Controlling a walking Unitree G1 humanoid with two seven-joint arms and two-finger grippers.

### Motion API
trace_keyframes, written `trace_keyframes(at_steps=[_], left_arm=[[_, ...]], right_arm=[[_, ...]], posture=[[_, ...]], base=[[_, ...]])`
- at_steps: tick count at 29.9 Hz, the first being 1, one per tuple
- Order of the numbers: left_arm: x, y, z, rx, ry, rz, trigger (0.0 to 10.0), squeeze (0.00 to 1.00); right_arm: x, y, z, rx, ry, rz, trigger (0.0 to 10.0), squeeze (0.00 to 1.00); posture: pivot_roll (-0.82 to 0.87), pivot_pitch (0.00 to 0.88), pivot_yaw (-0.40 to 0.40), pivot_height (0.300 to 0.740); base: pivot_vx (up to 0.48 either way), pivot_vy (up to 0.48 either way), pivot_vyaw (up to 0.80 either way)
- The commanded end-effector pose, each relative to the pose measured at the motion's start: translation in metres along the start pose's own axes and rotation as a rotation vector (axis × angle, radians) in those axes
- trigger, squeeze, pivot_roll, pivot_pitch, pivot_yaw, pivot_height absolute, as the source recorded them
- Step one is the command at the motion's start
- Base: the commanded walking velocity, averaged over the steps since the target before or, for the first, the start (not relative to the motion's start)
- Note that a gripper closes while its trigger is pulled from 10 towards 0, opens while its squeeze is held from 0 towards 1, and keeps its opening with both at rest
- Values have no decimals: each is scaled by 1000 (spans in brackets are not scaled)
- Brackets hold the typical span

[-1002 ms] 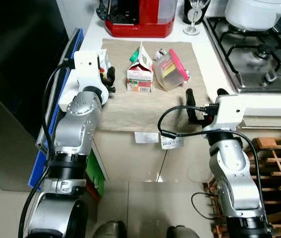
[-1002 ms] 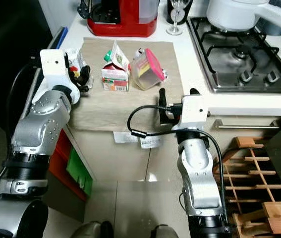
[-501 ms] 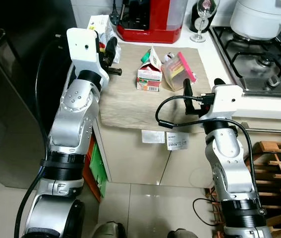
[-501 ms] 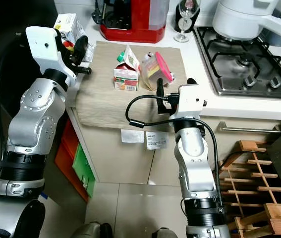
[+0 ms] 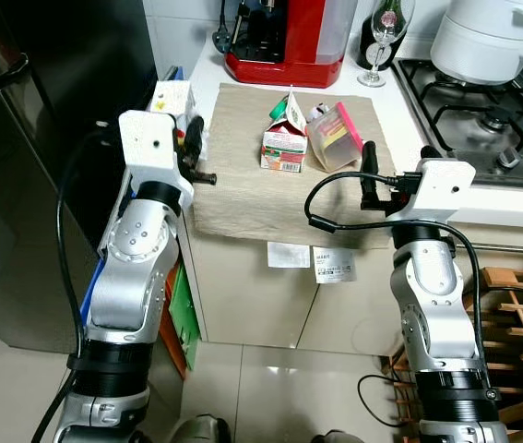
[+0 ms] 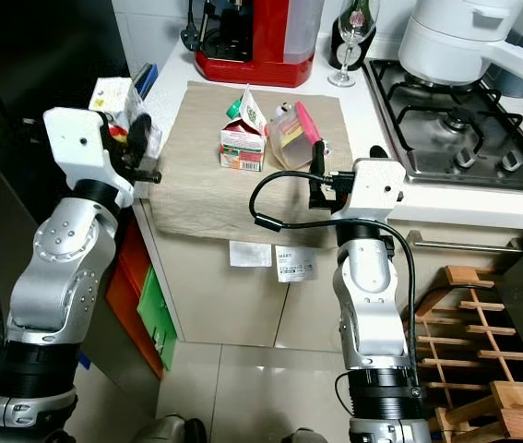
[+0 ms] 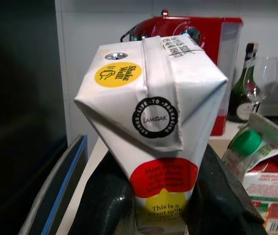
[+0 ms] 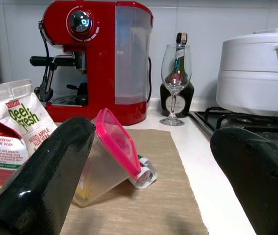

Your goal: Restocking fridge

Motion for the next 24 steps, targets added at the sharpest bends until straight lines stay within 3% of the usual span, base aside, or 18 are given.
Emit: trace_keyframes(at_steps=[1,17,24], left_arm=[[6,-2,0,15,4,19,10000,0],[1,-7,8,11,8,17,10000,0],[1,-10,11,-2,11,21,10000,0]], right_arm=[[1,-3,-1,4,-6,9,10000,0],[-1,-7,6,-2,-3,-9,10000,0],[0,-7,7,-1,3,-6,10000,0]], posture=[[-28,0,18,736],[-59,0,7,736],[-70,0,8,736]], base=[[0,0,0],[0,0,0],[-260,0,0]])
Point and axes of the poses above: a point about 5 cm out from each wrist's last joint towards the gripper, its own y axis pointing back from the gripper into the wrist, its own x axis along the axis of the wrist's last joint, z = x × y, the point moved 1 cm from there along -y, pointing out of the wrist towards the gripper, and after that the axes turned 11 degrees about -y, right-handed, at the moved point
